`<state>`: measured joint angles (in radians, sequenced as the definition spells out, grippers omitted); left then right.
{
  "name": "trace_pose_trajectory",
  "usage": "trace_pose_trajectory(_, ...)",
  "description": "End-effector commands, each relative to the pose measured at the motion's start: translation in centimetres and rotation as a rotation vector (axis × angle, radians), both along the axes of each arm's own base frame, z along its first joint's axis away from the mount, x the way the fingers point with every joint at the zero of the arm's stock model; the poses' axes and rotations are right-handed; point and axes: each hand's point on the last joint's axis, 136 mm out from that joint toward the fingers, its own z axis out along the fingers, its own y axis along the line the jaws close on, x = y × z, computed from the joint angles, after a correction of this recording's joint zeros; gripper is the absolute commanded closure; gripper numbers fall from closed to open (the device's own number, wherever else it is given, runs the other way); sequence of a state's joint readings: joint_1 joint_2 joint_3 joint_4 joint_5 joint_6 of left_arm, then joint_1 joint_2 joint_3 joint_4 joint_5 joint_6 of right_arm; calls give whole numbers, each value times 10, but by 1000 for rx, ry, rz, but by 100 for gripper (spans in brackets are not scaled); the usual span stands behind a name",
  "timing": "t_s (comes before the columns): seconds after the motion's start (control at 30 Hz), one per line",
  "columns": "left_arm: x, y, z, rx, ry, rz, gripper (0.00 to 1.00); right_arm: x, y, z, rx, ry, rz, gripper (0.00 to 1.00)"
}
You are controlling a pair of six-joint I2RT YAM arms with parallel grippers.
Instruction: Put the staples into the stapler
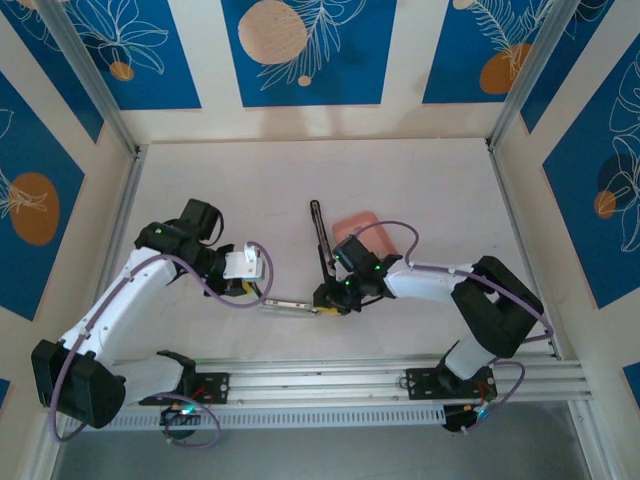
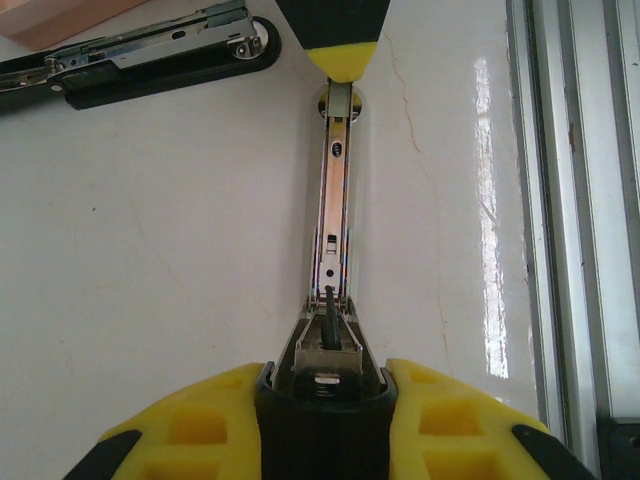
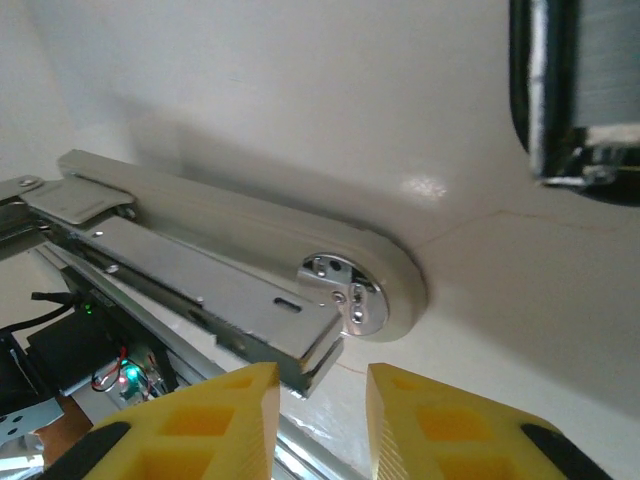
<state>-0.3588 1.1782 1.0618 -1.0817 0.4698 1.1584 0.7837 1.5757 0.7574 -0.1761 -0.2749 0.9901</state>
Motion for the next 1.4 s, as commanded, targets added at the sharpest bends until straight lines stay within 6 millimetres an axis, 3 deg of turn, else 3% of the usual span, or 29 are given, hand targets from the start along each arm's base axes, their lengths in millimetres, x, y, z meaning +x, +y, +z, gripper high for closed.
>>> trace_pose_trajectory(0.0, 2, -9, 12, -47, -18, -23, 83, 0, 5, -1, -2, 35, -5, 73)
trace_pose_trajectory(0.17, 6, -10, 14, -49, -12, -4, 83, 2, 4, -13, -22, 52, -9, 78)
trace_pose_trajectory(0.37, 14, -30, 16, -85, -15, 15, 84, 1, 10, -19, -8, 62, 9, 79)
trace_pose_trajectory(0.63, 25, -100, 16, -219, -29, 5, 88, 1, 17, -18, 59, 48, 21, 80)
trace_pose_trajectory(0.8, 21, -136, -7, -204, 17, -22, 91, 4, 15, -17, 110, 36, 6, 80)
trace_pose_trajectory(0.93, 19, -152, -30, -159, 59, -21, 93, 6, 13, -13, 153, 16, -3, 79)
trace_pose_trajectory(1.17, 17, -156, -54, -86, 97, -12, 93, 7, -4, 0, 183, -52, -42, 70)
trace_pose_trajectory(1.37, 14, -160, -69, -29, 126, -18, 93, -1, -38, 2, 127, -68, -104, 67)
